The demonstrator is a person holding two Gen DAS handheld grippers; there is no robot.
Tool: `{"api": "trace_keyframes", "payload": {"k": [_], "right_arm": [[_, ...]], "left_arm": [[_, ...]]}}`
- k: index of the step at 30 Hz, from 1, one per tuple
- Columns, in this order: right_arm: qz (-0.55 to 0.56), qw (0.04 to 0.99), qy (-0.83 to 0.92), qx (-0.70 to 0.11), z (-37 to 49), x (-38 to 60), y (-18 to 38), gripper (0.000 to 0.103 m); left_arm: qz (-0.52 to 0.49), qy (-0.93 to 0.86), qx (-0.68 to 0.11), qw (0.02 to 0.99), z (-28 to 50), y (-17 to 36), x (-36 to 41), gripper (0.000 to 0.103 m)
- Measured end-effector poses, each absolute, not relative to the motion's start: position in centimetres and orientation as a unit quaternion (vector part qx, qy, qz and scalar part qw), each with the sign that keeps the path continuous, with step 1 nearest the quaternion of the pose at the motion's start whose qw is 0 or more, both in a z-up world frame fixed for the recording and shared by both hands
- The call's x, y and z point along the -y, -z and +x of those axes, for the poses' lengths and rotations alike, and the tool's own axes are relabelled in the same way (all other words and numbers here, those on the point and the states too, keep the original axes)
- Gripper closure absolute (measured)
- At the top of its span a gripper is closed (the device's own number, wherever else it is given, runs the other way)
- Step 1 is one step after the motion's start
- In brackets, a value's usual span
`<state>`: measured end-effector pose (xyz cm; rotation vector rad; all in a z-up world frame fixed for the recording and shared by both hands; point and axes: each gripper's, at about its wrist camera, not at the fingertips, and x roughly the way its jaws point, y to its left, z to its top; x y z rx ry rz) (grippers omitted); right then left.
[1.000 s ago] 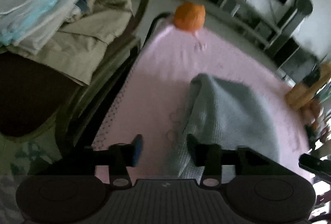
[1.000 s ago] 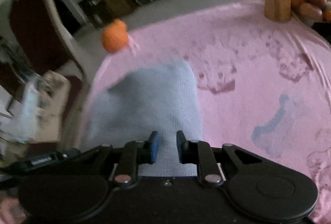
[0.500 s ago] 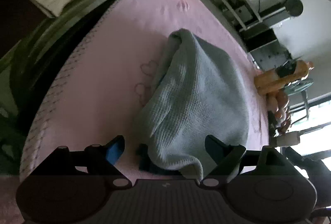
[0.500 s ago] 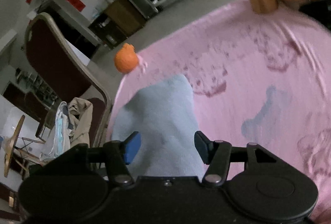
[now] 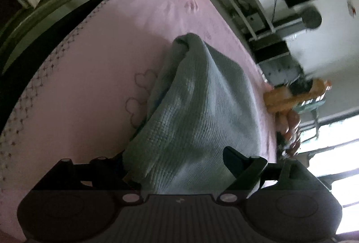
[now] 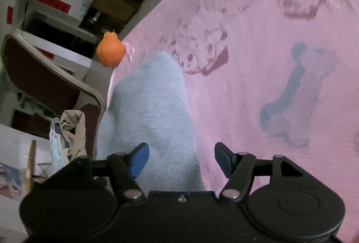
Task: Fold clothes
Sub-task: 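Lift the folded grey sweatshirt off the blanket with both tools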
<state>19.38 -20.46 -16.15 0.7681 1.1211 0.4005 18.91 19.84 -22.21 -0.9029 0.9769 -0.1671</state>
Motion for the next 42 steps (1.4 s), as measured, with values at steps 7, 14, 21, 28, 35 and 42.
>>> {"api": "trace_keyframes", "payload": {"k": [7,14,21,28,35,42], "right_arm": [[0.444,0.699,-0.226,-0.513,20.2,20.5,19.6,0.022],[0.476,0.668,-0.266,-0.507,19.6,19.3,20.5,0.024],[0.472,0.703,-0.225,-0.481,18.8,17.9,19.9,0.03],[0.429,0.739,-0.2,-0.479,18.0,16.7,17.6,0.06],[0.457,0.722,-0.216,-0.473,15.3,19.2,14.5,0.061],[0.437,0.737,-0.18,-0.484,13.0,24.1,15.7,0.058]], "left_arm": [[-0.41,0.074,-0.457,0.786,18.9,22.4,-19.2,0.017],[-0.432,0.074,-0.449,0.779,19.2,22.6,-19.1,0.022],[-0.373,0.038,-0.455,0.808,19.1,21.3,-17.2,0.055],[-0.274,0.026,-0.423,0.863,17.0,16.9,-14.9,0.074],[-0.332,0.065,-0.432,0.836,13.3,16.9,-15.4,0.074],[-0.292,0.071,-0.495,0.815,13.7,20.1,-9.8,0.042]]}}
